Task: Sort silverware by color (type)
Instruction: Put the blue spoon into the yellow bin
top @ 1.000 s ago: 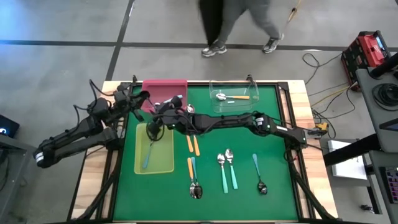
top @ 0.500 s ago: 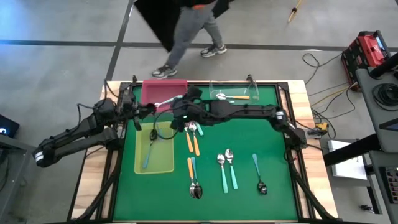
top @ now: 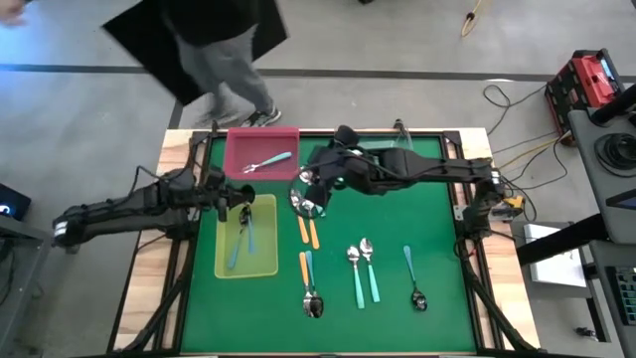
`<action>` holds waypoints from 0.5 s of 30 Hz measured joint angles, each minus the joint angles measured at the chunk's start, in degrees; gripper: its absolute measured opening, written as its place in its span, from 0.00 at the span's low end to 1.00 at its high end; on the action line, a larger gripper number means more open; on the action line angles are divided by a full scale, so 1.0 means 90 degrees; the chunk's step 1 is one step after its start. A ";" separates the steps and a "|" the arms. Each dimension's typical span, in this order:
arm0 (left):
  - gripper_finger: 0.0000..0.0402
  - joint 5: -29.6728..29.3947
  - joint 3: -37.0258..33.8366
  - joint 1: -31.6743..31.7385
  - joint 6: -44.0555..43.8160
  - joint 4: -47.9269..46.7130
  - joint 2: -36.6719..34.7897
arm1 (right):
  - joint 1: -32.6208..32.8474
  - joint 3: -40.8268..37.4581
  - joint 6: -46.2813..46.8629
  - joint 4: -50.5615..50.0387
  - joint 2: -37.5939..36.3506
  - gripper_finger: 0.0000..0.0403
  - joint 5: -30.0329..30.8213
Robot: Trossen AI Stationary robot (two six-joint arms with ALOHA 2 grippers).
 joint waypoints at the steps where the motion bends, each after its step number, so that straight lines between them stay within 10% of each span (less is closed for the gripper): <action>1: 0.01 -0.0210 -0.0029 -0.0156 -0.0056 -0.0007 0.0034 | 0.0031 -0.0243 0.0000 0.0160 -0.0118 0.44 0.0000; 15: 0.01 -0.2376 -0.0077 -0.1625 -0.0494 -0.0005 0.1273 | 0.0139 -0.2563 0.0231 0.1921 -0.1104 0.44 0.0042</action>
